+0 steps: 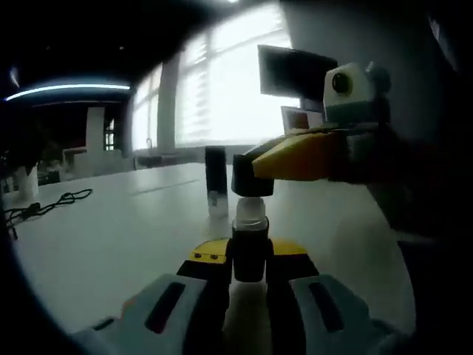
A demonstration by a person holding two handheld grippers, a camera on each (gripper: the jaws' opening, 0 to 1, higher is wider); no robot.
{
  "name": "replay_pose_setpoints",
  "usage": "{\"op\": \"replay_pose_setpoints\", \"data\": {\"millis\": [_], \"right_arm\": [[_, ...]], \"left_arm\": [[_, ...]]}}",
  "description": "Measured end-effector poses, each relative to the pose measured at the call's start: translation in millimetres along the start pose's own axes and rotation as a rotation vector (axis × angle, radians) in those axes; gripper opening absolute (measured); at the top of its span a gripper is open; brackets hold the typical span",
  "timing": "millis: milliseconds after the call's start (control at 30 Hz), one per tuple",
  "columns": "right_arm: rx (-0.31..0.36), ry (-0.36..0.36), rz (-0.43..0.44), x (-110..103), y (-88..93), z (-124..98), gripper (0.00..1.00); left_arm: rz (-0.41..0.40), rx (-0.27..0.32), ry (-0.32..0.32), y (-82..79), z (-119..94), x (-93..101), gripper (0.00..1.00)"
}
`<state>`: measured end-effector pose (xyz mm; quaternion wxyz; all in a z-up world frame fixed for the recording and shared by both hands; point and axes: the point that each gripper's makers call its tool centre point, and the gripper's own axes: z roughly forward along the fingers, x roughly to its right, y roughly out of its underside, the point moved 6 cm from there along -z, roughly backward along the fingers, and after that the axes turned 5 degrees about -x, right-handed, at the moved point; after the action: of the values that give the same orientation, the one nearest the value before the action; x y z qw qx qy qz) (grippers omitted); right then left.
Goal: Pick up cosmetic bottle twist off cap place on table pick up cap screw tight cap place on table
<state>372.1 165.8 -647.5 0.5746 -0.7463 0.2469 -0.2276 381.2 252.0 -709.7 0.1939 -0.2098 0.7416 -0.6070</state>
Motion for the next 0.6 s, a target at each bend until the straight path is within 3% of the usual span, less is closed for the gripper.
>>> {"op": "replay_pose_setpoints", "data": {"millis": [600], "right_arm": [[-0.052, -0.033, -0.067, -4, 12.8, 0, 0.09]], "left_arm": [[0.011, -0.001, 0.026, -0.6, 0, 5.8, 0.08]]}}
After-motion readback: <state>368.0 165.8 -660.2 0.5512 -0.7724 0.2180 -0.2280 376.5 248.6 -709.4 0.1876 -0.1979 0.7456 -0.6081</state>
